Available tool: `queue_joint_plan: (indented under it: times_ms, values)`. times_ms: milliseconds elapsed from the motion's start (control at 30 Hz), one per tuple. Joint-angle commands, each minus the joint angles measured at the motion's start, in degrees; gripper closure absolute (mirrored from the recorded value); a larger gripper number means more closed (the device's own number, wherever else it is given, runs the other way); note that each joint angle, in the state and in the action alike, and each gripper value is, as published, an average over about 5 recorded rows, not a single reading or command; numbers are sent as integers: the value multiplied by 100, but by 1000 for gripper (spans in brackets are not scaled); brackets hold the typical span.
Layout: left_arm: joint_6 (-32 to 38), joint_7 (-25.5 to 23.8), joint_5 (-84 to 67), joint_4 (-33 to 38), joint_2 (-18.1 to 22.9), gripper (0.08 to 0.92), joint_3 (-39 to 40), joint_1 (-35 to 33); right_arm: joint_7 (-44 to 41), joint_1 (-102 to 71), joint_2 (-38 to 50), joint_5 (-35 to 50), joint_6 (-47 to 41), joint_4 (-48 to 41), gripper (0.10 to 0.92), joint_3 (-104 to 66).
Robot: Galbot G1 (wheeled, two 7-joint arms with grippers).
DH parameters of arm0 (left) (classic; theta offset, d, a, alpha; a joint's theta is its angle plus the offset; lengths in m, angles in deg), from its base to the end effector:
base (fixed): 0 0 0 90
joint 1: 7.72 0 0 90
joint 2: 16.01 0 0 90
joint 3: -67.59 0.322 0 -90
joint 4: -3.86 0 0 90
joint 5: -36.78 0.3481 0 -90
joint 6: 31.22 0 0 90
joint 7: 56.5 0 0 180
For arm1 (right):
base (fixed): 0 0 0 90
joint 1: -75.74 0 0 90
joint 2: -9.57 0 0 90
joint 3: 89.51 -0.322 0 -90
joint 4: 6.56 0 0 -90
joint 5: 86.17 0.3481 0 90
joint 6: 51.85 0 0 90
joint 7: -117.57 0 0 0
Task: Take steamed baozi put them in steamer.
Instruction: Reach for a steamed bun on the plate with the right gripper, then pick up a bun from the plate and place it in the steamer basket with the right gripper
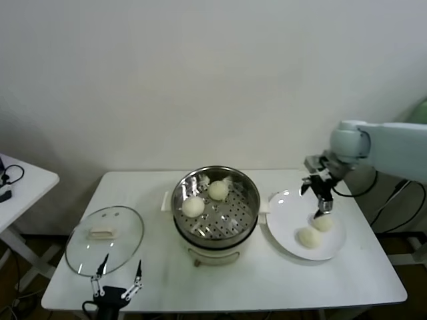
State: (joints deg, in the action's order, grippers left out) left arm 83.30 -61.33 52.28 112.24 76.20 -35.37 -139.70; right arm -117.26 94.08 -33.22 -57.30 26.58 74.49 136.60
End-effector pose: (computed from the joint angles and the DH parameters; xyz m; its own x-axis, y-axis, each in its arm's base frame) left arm 0.0955 0.0658 -0.3751 -0.9994 -0.0044 0.0343 0.0082 0.9330 0.3599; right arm 0.4866 -0.1141 -0.0998 -0.0786 -0.0546 0.9954 -0.9845 -0.1527 -0.0861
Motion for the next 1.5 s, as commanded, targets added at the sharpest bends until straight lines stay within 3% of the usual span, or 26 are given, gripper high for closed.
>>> queue_joint_plan:
  times_ms: [33, 1000, 1333, 1500]
  values:
    - [10, 9, 46, -50, 202, 177, -23, -28, 448, -1977, 586, -886, -160, -515, 203, -1221]
    - [-32, -35, 56, -324, 182, 177, -67, 242, 531, -2613, 290, -1028, -232, -840, 206, -1680]
    - [-22, -30, 47, -313, 187, 177, -66, 226, 509, -2535, 302, -1048, -221, -776, 388, -1698]
    - [-10, -24, 51, -305, 197, 177, -49, 201, 436, -2081, 310, -984, -162, -613, 407, -1447]
